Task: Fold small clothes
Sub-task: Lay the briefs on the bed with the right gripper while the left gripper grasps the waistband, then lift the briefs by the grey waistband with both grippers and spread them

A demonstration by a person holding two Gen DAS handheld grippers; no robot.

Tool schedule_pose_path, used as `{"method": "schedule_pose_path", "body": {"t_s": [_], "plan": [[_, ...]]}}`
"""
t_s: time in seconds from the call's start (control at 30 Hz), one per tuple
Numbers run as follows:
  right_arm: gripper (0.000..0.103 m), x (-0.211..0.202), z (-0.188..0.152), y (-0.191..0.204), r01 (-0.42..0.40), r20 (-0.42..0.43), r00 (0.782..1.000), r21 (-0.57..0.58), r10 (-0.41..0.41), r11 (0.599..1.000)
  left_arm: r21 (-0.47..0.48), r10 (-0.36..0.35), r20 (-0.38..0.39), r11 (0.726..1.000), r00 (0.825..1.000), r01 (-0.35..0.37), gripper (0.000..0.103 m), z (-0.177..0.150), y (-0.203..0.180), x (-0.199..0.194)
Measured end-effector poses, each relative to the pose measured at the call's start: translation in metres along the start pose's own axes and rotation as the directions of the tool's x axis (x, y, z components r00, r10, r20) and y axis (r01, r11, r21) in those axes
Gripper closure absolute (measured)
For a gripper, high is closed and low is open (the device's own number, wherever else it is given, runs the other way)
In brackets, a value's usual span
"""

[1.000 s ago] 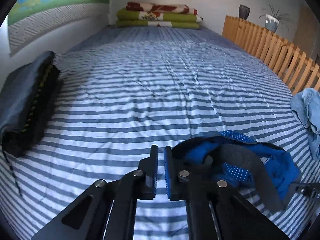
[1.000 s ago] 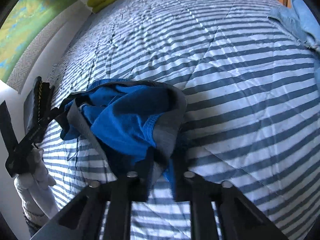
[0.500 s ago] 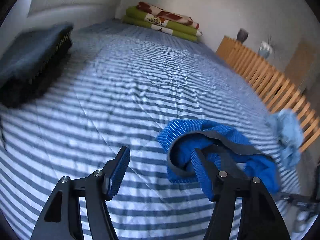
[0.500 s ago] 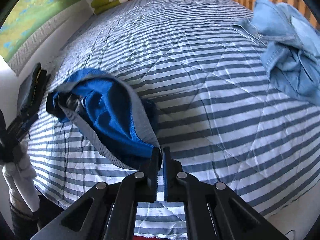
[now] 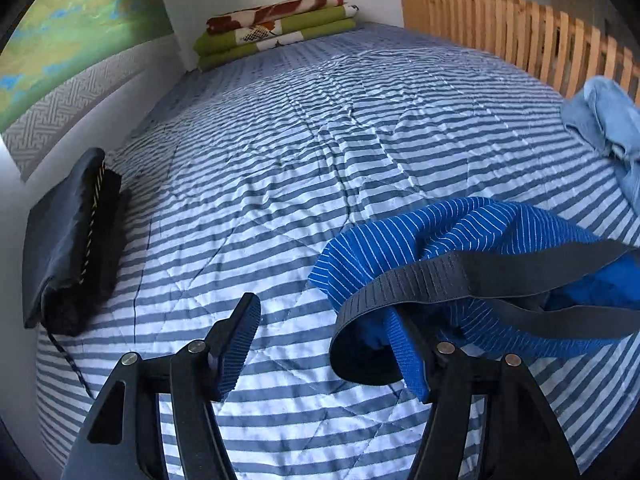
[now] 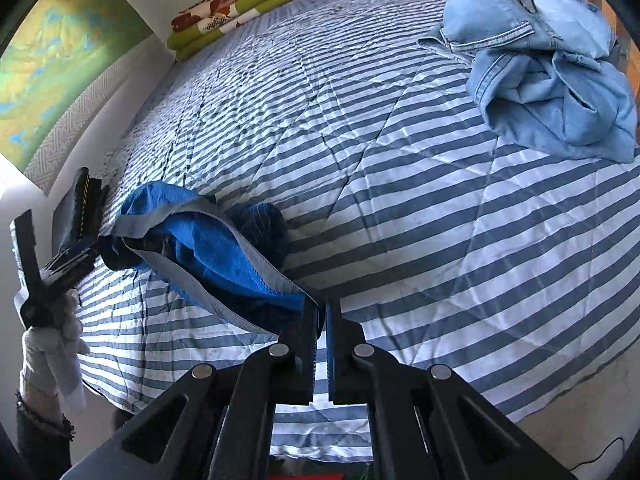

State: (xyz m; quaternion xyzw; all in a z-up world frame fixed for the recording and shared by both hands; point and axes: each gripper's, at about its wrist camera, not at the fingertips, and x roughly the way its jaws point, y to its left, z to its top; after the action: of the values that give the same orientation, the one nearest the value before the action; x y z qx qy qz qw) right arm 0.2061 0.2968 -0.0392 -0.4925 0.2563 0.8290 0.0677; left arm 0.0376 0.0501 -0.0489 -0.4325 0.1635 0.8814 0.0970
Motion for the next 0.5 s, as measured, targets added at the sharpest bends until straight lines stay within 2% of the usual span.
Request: {"method": "schedule_pose_path", "body": {"t_s": [0.07,0.1,0.13,0.17,0.2,0.23,0.37,0.5], "plan": [[0.1,0.001,0.002,0.002,0.009,-0.005,1.0,-0.018,-0.009,1.0,0.001,-0.007,-0.002,1.0,1.0,0.007,0.052,0.001,-0.003,0.002],[0.1,0.001,0.001,0.002,0.013,-0.006,1.0,-0.025,-0.013,1.0,-0.011,-0.018,-0.009,1.0,1.0,0.018,0.066,0.002,-0.003,0.003],[0.1,0.001,0.002,0.002,0.018,-0.005,1.0,-0.029,-0.019,0.999,-0.021,-0.026,-0.014,0.999,1.0,0.026,0.074,0.002,-0.003,0.003],[0.1,0.001,0.002,0.004,0.024,-0.005,1.0,-0.034,-0.025,0.999,-0.029,-0.038,-0.02,0.999,0.999,0.038,0.088,0.002,-0.002,0.004],[0.1,0.001,0.002,0.006,0.033,-0.002,0.999,-0.042,-0.033,0.999,-0.034,-0.044,-0.022,0.998,0.999,0.043,0.097,0.003,-0.002,0.003],[0.1,0.001,0.002,0.008,0.043,0.002,0.999,-0.051,-0.043,0.998,-0.041,-0.045,-0.012,0.998,0.999,0.044,0.101,0.002,-0.001,0.0],[0.1,-0.005,0.008,0.014,0.073,0.02,0.997,-0.077,-0.072,0.994,-0.106,-0.054,0.063,0.993,0.997,0.061,0.101,0.001,0.013,-0.028],[0.1,-0.034,0.02,0.026,0.147,0.114,0.985,-0.149,-0.131,0.978,-0.276,-0.117,0.141,0.949,0.983,0.152,0.101,-0.008,0.051,-0.069]]}}
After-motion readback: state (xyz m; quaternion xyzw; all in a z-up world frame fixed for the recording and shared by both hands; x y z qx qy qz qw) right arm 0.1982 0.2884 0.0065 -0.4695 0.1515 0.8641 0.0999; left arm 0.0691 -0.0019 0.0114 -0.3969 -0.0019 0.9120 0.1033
